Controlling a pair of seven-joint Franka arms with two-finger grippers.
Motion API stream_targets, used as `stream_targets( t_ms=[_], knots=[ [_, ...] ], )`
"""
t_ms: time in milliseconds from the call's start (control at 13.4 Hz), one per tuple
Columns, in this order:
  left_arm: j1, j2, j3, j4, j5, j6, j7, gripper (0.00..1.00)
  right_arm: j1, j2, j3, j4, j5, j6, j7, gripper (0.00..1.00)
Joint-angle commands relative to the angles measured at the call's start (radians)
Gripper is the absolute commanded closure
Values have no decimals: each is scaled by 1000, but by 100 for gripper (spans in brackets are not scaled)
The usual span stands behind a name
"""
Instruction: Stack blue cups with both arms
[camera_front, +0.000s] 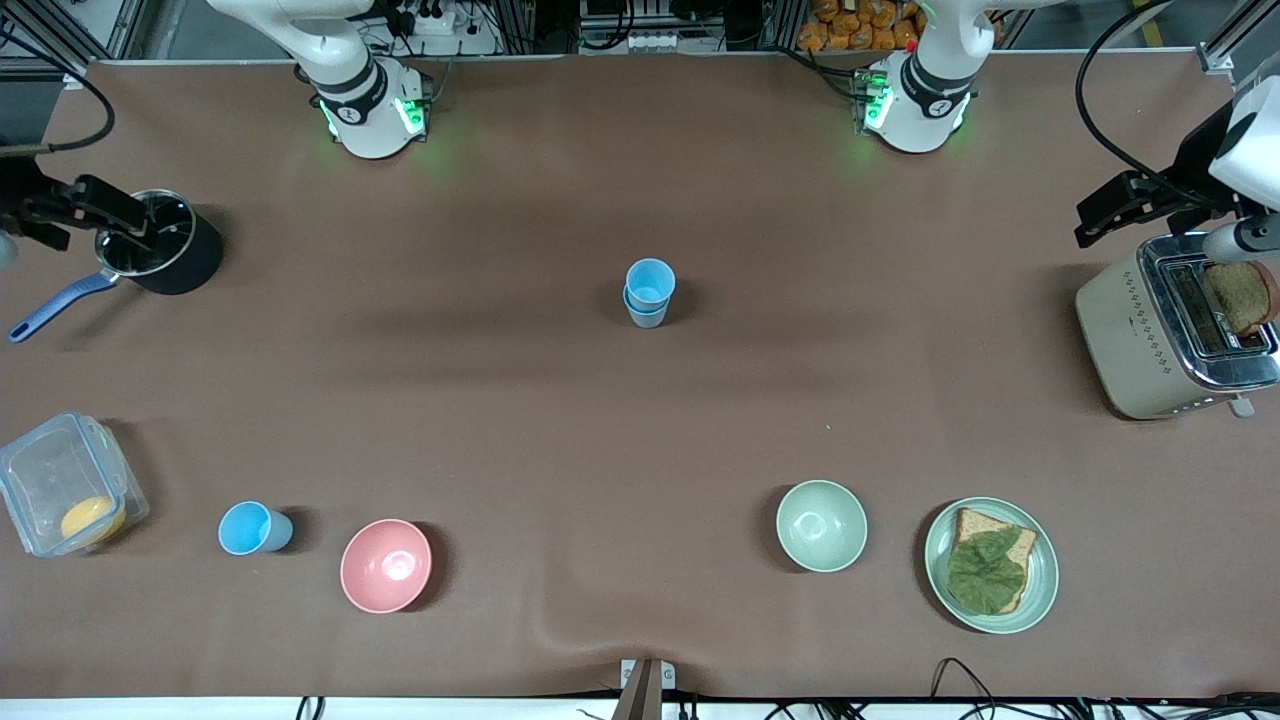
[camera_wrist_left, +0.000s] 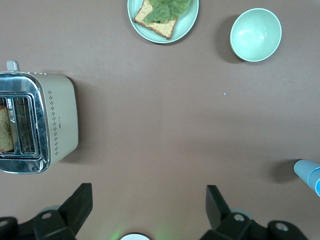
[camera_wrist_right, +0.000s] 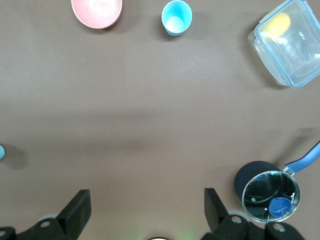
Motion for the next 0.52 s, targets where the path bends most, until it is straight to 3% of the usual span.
stream_targets(
  t_ms=[0, 449],
  knots=[
    [5, -18, 0, -3, -22, -11, -2, 0, -7, 15, -1, 52, 16, -23, 25, 0],
    [5, -12, -2, 3, -15, -13, 67, 0, -13, 12, 5, 55, 19, -20, 25, 0]
  ],
)
